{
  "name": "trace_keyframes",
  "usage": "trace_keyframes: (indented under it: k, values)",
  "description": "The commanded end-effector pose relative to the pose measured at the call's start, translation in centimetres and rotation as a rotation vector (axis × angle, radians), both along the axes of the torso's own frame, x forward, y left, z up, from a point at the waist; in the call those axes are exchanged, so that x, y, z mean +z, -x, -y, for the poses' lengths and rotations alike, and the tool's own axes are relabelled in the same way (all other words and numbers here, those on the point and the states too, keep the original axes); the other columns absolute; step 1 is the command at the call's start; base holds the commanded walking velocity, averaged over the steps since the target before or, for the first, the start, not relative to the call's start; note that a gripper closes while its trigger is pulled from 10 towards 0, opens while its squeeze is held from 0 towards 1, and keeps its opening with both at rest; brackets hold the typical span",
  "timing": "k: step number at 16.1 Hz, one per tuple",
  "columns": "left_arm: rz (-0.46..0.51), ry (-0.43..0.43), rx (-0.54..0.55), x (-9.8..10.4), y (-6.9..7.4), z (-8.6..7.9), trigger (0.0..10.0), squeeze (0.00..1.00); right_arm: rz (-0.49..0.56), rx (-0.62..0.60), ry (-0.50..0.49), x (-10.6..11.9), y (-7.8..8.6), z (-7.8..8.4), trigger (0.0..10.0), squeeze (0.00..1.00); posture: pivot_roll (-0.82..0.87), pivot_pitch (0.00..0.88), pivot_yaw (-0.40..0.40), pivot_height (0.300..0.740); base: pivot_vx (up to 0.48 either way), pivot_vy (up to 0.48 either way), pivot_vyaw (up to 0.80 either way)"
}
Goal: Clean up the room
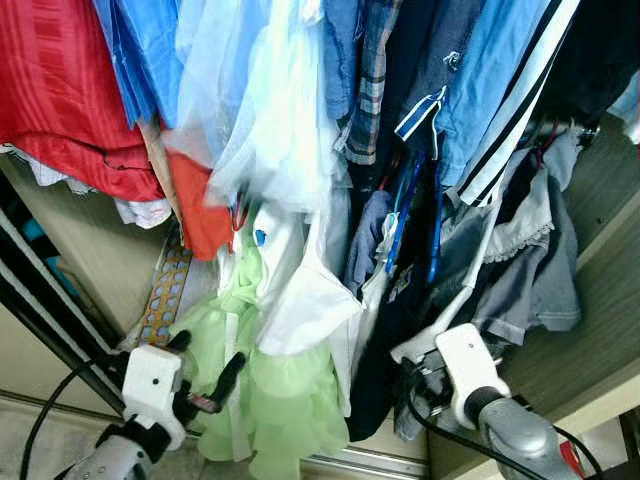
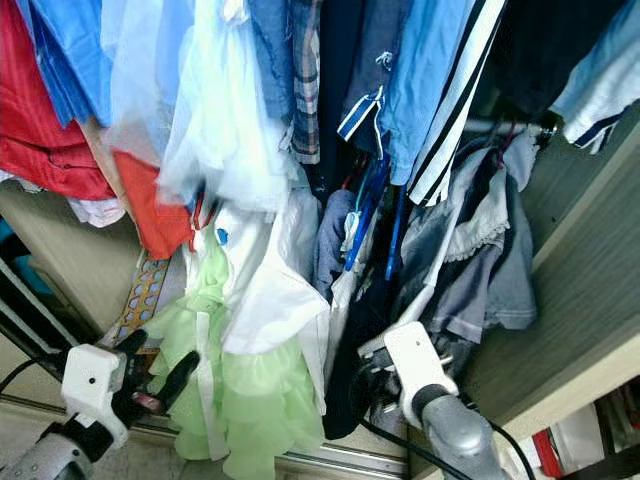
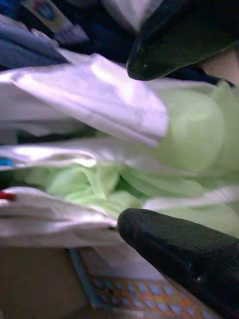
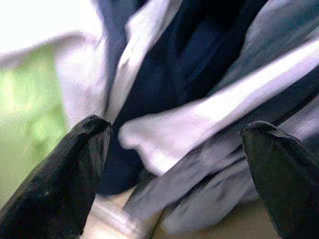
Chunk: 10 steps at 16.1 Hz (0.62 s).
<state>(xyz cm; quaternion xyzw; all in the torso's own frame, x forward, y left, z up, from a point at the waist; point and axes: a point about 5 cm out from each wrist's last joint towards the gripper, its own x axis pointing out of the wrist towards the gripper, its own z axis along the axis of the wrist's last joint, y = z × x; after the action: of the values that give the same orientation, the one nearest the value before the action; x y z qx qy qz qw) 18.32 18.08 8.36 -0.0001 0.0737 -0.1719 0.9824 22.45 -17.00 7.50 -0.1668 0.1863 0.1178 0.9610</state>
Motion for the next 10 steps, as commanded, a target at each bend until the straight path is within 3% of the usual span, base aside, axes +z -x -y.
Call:
trace_keyframes:
  k: [1, 2, 3, 5, 8, 10]
  values:
    - [0.036, 0.014, 0.036, 0.7, -0.4, 0.1, 10.0, 0.0, 0.129, 0.027, -0.062, 1.7, -0.9, -0.2, 10.0, 0.0, -0.11, 0.0, -0.036, 0.74, 0.0, 0.0, 0.0]
    - [0.084, 0.012, 0.097, 1.2, -0.9, 0.0, 10.0, 0.0, 0.25, 0.019, -0.141, 3.2, -1.9, -0.6, 10.0, 0.0, -0.11, 0.0, -0.038, 0.74, 0.0, 0.0, 0.0]
    - [0.122, -0.011, 0.124, 1.4, -1.1, -0.1, 10.0, 0.0, 0.335, -0.007, -0.127, 4.1, -2.3, -0.7, 10.0, 0.0, -0.11, 0.0, -0.042, 0.74, 0.0, 0.0, 0.0]
    - [0.139, -0.004, 0.204, 1.4, -1.6, -0.3, 10.0, 0.0, 0.356, -0.044, -0.205, 4.6, -2.5, -1.2, 10.0, 0.0, -0.11, 0.0, -0.047, 0.74, 0.0, 0.0, 0.0]
    - [0.184, -0.02, 0.282, 1.8, -2.1, -0.3, 10.0, 0.0, 0.443, -0.012, -0.169, 4.9, -2.4, -2.0, 10.0, 0.0, -0.13, 0.0, -0.018, 0.74, 0.0, 0.0, 0.0]
    - [0.181, 0.024, 0.327, 1.7, -2.6, -0.9, 10.0, 0.0, 0.43, -0.175, -0.196, 3.9, -2.3, -0.8, 10.0, 0.0, -0.13, 0.0, -0.004, 0.74, 0.0, 0.0, 0.0]
